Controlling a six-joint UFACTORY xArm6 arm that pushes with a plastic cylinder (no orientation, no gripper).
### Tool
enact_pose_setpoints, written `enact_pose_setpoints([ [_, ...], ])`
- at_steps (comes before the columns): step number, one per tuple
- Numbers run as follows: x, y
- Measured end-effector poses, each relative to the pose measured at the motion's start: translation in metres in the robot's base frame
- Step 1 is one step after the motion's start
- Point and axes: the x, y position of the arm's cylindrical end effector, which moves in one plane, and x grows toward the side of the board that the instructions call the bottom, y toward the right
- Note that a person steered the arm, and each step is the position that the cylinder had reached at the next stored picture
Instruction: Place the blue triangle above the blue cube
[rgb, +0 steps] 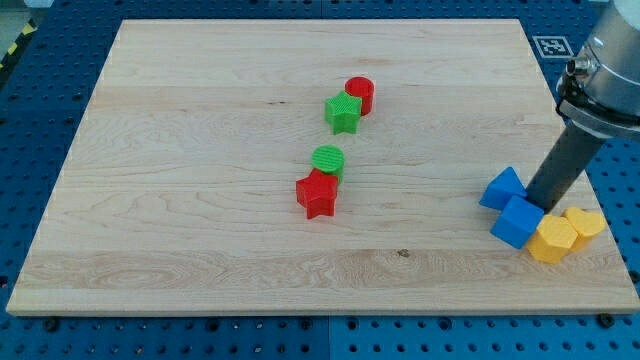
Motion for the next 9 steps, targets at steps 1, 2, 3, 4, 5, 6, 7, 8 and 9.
enact_pose_setpoints([
  [1,-0.02,0.006],
  [2,-0.038,0.007],
  [3,-0.042,-0.016],
  [4,-0.043,-0.037],
  [5,-0.044,-0.04],
  [6,-0.044,-0.063],
  [7,-0.044,-0.093],
  [8,-0.043,-0.093],
  [9,-0.026,-0.079],
])
